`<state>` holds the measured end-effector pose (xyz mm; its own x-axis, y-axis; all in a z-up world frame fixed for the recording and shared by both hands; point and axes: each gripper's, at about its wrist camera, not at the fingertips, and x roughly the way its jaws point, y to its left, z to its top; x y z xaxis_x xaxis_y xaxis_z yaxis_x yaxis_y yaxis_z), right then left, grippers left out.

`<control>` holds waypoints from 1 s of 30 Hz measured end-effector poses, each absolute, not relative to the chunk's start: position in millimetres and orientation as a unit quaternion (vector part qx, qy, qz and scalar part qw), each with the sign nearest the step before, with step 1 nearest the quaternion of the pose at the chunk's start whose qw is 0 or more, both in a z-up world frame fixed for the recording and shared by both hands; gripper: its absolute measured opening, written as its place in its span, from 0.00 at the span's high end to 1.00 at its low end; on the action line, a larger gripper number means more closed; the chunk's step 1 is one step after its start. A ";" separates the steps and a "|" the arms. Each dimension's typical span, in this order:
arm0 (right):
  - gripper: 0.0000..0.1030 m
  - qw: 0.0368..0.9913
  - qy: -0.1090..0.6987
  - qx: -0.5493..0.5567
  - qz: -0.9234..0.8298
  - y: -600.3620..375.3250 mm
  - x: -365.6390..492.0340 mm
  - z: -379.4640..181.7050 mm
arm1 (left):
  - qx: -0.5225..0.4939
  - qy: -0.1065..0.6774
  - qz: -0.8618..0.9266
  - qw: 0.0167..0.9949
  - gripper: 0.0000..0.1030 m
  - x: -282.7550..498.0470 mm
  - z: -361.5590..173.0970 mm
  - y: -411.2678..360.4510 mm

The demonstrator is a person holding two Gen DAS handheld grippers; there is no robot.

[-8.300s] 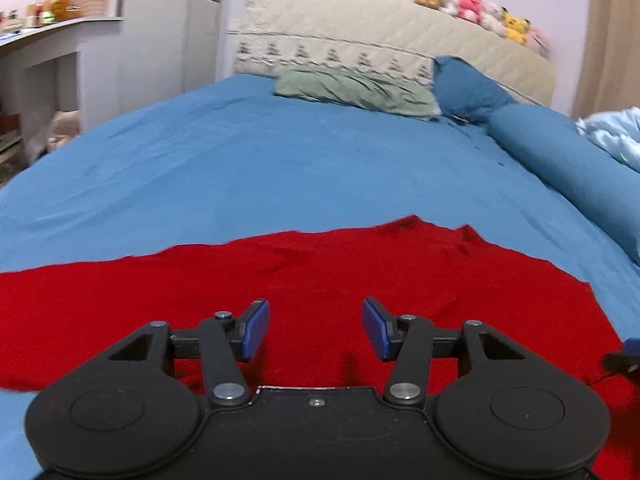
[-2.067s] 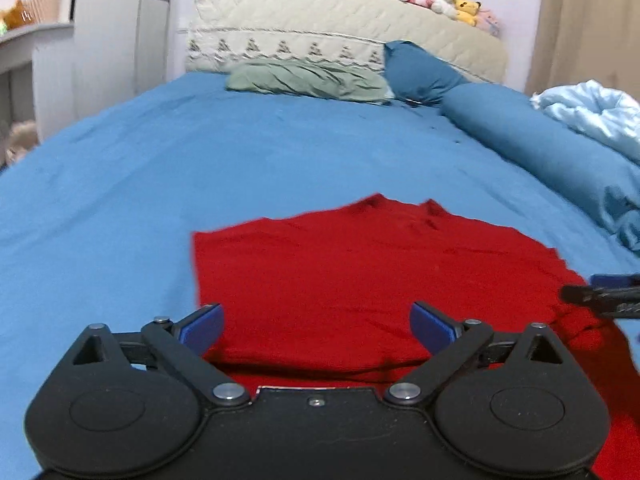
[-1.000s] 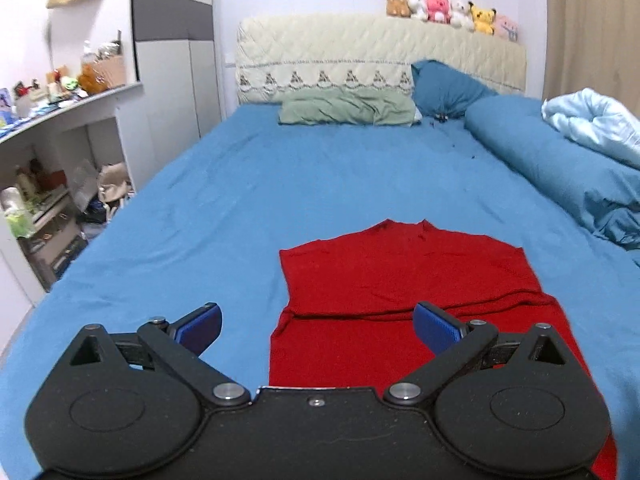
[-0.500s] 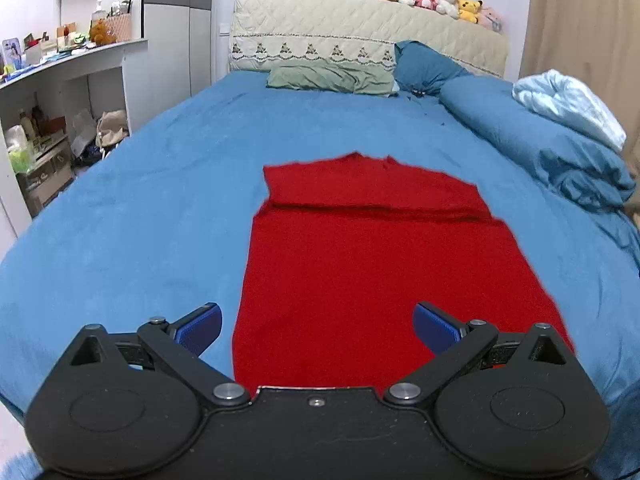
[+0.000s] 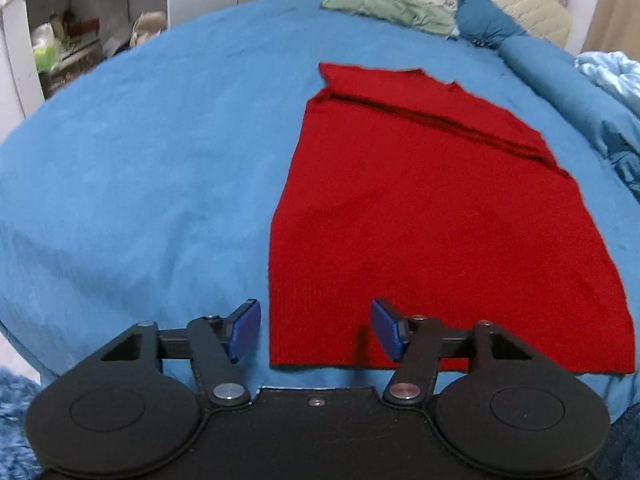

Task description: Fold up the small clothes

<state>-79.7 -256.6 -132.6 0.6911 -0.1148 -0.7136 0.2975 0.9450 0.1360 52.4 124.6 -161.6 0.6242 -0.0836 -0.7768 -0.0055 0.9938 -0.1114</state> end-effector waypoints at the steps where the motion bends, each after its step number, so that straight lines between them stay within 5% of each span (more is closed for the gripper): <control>1: 0.05 0.909 0.382 0.119 -0.114 -256.1 -78.5 -136.5 | -0.047 0.437 -0.019 0.898 0.42 53.6 -164.7 123.3; 15: 0.47 0.885 0.436 0.128 -0.100 -257.7 -56.7 -172.0 | -0.082 0.465 -0.022 0.881 0.43 65.5 -194.2 130.8; 21: 0.68 0.888 0.431 0.135 -0.083 -254.4 -59.1 -170.5 | -0.110 0.468 -0.019 0.877 0.68 61.2 -189.5 138.1; 23: 0.76 0.888 0.429 0.141 -0.083 -255.7 -60.5 -169.7 | -0.131 0.471 -0.021 0.872 0.85 63.3 -188.5 143.1; 30: 0.79 0.893 0.408 0.176 -0.077 -264.4 -69.2 -159.7 | -0.120 0.458 -0.016 0.881 0.93 49.9 -172.0 138.1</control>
